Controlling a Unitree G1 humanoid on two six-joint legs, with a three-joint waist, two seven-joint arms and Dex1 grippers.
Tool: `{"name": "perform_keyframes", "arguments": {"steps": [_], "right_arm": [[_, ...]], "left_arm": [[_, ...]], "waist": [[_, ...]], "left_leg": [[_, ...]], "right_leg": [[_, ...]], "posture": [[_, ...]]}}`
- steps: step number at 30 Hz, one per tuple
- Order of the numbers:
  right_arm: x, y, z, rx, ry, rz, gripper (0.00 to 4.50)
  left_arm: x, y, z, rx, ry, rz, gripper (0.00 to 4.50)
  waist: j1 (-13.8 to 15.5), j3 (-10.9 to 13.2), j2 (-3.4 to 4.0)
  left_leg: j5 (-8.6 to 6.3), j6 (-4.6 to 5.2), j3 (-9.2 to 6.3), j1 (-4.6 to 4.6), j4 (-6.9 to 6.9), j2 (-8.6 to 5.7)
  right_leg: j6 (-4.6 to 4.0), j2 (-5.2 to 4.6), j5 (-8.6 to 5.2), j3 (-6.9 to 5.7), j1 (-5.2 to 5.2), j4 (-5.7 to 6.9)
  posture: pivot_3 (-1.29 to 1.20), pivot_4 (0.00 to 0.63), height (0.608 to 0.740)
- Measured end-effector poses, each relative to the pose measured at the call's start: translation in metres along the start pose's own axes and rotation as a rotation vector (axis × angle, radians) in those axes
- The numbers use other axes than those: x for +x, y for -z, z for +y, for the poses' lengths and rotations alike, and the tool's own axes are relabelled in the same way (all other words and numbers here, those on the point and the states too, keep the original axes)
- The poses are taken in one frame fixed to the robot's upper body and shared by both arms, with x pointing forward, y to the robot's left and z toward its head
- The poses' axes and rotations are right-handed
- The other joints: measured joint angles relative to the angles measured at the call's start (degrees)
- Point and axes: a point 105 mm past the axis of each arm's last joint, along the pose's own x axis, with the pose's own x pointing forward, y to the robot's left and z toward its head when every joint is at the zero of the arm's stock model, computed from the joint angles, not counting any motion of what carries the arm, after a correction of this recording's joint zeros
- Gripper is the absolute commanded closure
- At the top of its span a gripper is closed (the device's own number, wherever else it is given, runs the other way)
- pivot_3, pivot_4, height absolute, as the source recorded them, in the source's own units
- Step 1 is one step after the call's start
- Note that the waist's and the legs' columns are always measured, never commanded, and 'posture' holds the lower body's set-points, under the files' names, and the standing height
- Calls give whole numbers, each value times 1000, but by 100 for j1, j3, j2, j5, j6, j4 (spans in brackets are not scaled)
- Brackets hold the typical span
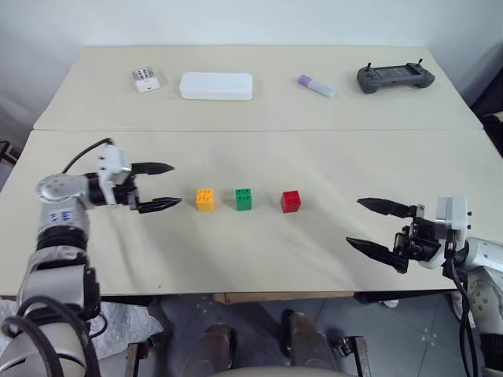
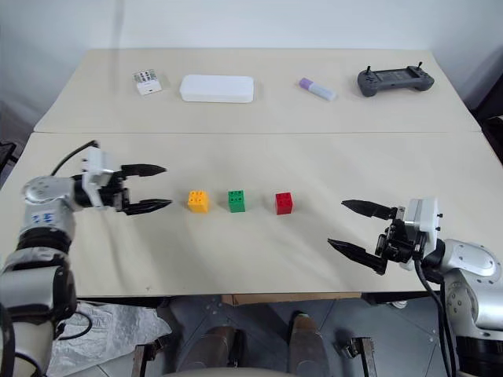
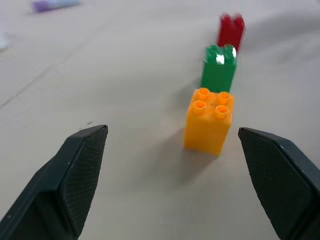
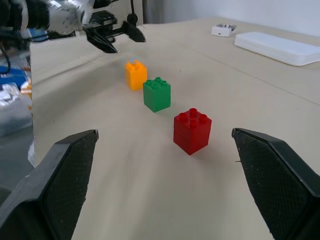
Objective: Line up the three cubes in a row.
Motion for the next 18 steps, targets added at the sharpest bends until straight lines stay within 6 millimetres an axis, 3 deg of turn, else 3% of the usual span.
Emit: {"name": "perform_keyframes", "arguments": {"steps": [5,9,13,18], "right_arm": [[3,2,-9,7,-88,-18,0],[7,-5,-18,-2,-150,-30,0],[14,-14,-21,-9,-200,-58,0],[14,-3,-22,25,-202,-46,0]], "left_arm": [[-26,5,-24,-56,-23,-11,59],[-31,11,-45,-62,-19,35,59],[-24,-5,-47,28,-40,20,59],[-28,1,-46,45,-95,24,59]], "waist": [[14,1,2],[55,3,6],[86,3,7],[36,3,9]], "left_leg": [[-1,-1,-2,1,1,1],[-1,-5,-12,2,1,2],[-3,-11,-11,4,2,3],[-6,-13,-8,4,0,3]], "right_leg": [[-1,-5,0,3,2,-1],[-5,-6,-2,-2,5,-1],[-6,-6,-2,-3,7,-2],[-9,-4,-3,-7,4,-3]], "posture": [[0,150,740],[0,150,740],[0,150,740],[0,150,740]]}}
